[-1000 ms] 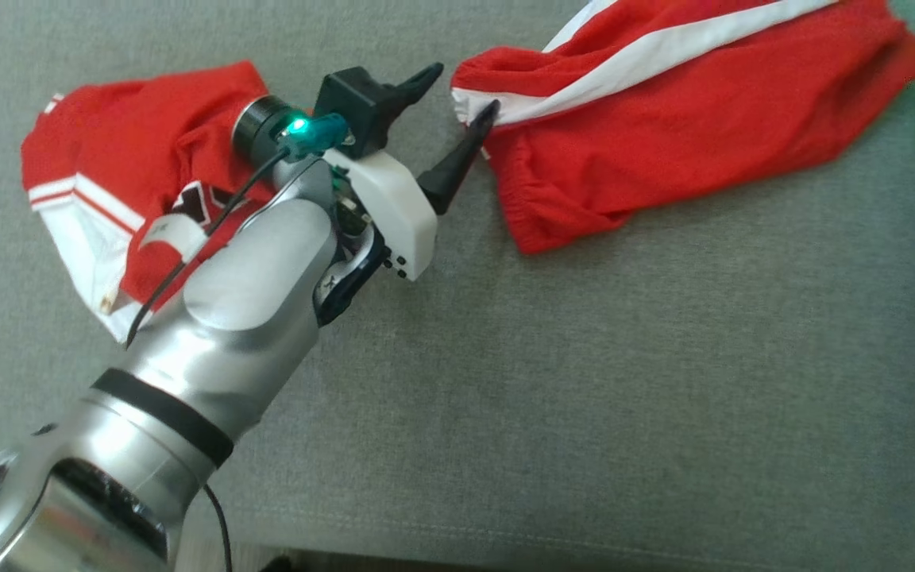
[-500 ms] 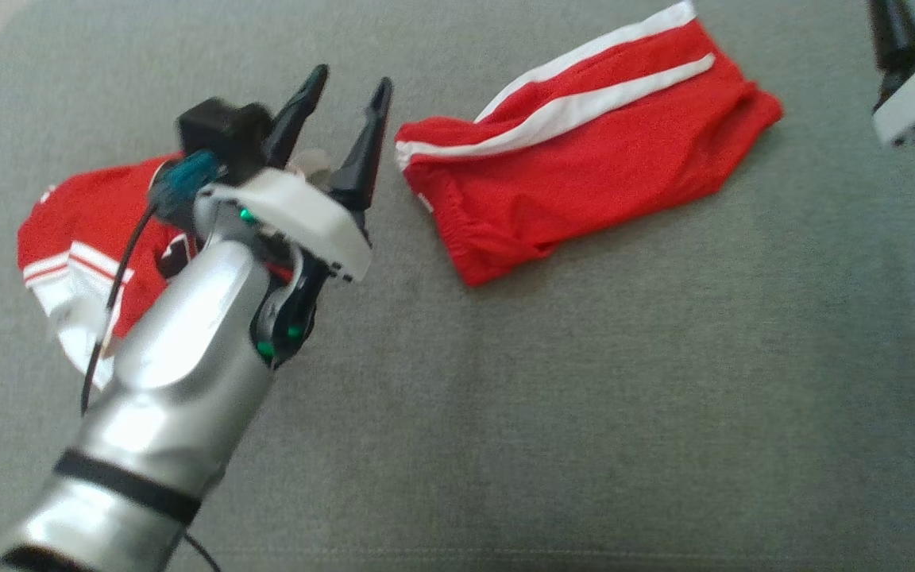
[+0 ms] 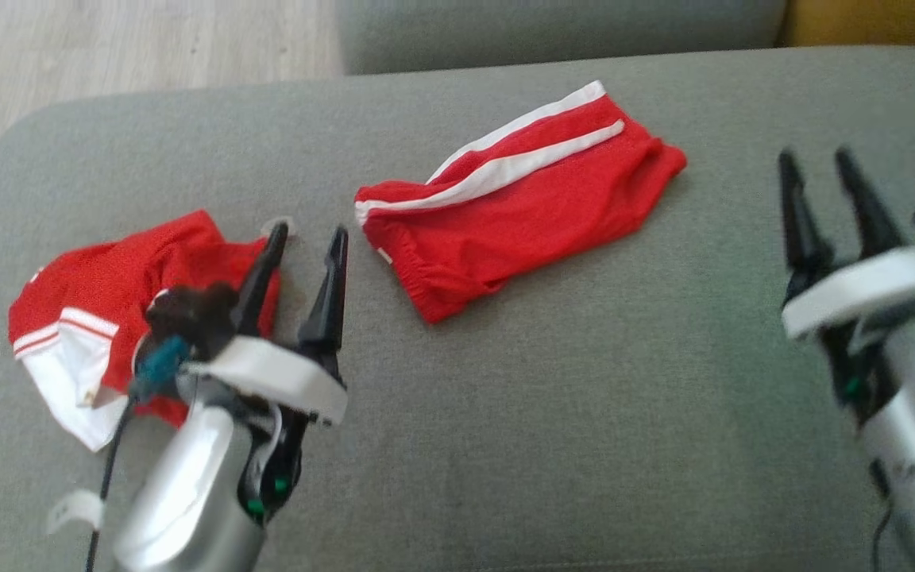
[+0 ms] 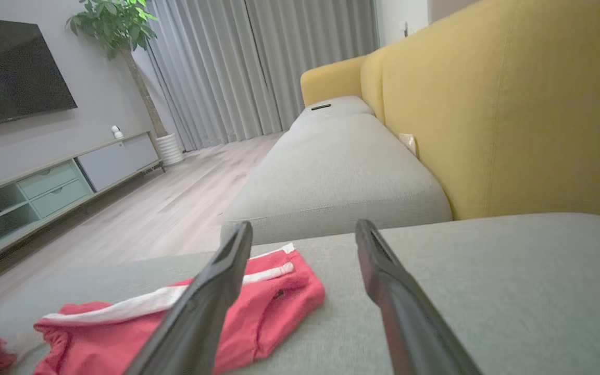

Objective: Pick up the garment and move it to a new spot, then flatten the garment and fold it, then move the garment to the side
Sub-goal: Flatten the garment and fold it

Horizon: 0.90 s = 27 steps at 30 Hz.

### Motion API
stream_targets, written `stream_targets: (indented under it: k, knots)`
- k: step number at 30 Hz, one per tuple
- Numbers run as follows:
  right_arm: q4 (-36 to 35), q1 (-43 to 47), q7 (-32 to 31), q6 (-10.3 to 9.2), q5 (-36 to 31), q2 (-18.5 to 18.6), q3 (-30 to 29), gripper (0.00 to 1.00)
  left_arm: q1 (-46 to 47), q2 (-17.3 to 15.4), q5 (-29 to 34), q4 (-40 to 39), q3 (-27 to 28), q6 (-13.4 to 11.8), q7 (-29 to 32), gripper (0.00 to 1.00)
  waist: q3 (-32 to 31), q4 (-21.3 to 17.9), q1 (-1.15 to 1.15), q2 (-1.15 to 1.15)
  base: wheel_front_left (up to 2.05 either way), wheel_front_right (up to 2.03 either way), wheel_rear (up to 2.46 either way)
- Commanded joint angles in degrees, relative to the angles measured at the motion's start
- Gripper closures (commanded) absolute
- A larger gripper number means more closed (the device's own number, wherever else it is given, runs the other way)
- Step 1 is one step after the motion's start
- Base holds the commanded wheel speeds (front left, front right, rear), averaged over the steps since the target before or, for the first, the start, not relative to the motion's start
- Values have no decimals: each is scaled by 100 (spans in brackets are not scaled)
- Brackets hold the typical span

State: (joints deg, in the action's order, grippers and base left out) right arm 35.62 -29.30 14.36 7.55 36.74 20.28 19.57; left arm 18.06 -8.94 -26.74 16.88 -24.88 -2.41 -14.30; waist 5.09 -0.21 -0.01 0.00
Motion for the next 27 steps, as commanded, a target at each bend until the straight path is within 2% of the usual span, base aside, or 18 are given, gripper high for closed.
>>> stream_targets:
  k: [1, 12, 22, 27]
  knots:
    - [-266, 54, 62, -6, -155, -42, -102, 0, 71, -44, 103, -210, 302, 28, -69, 0, -66, -73, 1, 0, 0, 0, 0]
    - [-1119, 1305, -69, -6, -1340, -1107, -1176, 0, -929, 385, 846, -578, 1021, 393, -70, 0, -146, -227, 1, 0, 0, 0, 0]
    - [-1700, 1482, -530, -6, -1699, -1349, -1635, 0, -812, 549, 1165, -591, 1207, 689, -70, 0, 115, -92, 1, 0, 0, 0, 0]
    - [-1761, 1264, -1005, -6, -1331, -1536, -2032, 0, -680, 584, 1238, -543, 1163, 776, -70, 0, 415, 92, 1, 0, 0, 0, 0]
